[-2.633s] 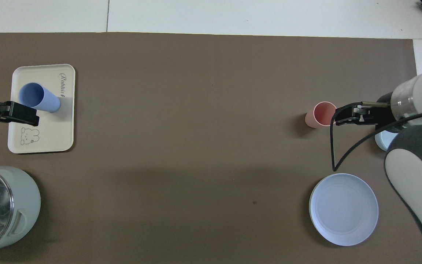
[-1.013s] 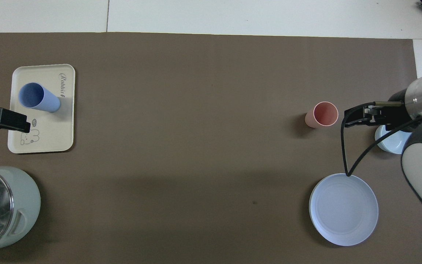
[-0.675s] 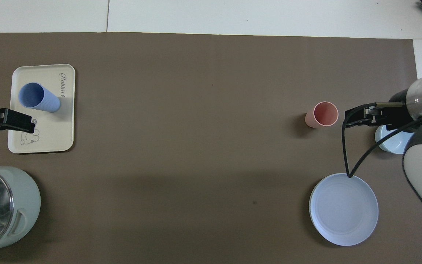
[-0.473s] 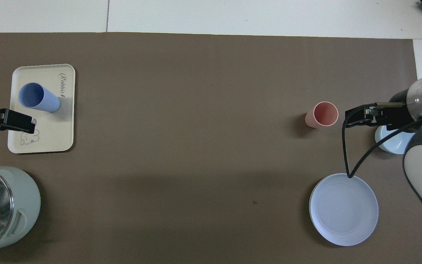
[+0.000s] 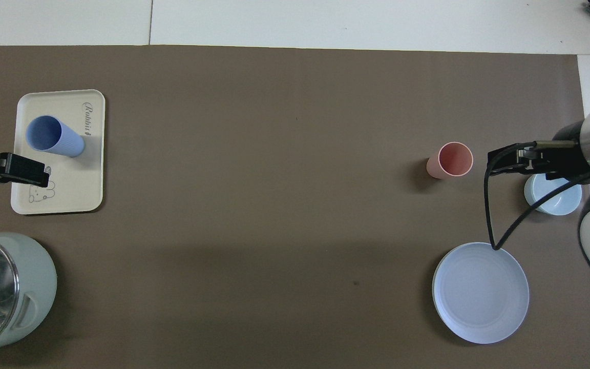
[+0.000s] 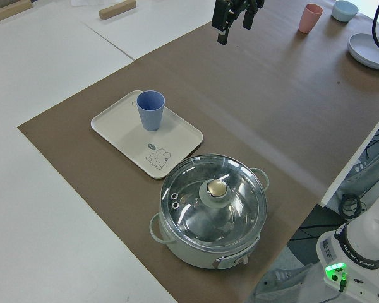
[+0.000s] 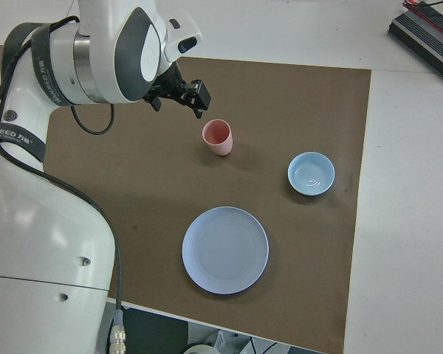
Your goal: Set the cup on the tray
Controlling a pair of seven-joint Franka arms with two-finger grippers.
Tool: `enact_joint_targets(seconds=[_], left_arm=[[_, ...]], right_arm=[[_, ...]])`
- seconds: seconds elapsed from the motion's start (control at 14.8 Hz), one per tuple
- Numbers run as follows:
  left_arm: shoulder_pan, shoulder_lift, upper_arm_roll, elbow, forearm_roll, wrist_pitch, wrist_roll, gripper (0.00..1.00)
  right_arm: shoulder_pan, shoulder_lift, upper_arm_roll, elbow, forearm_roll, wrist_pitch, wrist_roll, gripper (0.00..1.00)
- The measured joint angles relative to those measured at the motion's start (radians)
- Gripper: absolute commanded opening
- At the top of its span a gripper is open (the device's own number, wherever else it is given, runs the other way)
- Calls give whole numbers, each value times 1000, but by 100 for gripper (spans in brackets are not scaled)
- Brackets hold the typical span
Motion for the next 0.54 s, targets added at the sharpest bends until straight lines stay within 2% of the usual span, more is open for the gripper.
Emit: enact_joint_targets(seconds=[0.54], left_arm=[[0,-1,-2,-4,0,0,0,100]], right_arm=[[0,0,-1,8,0,-6,0,99]])
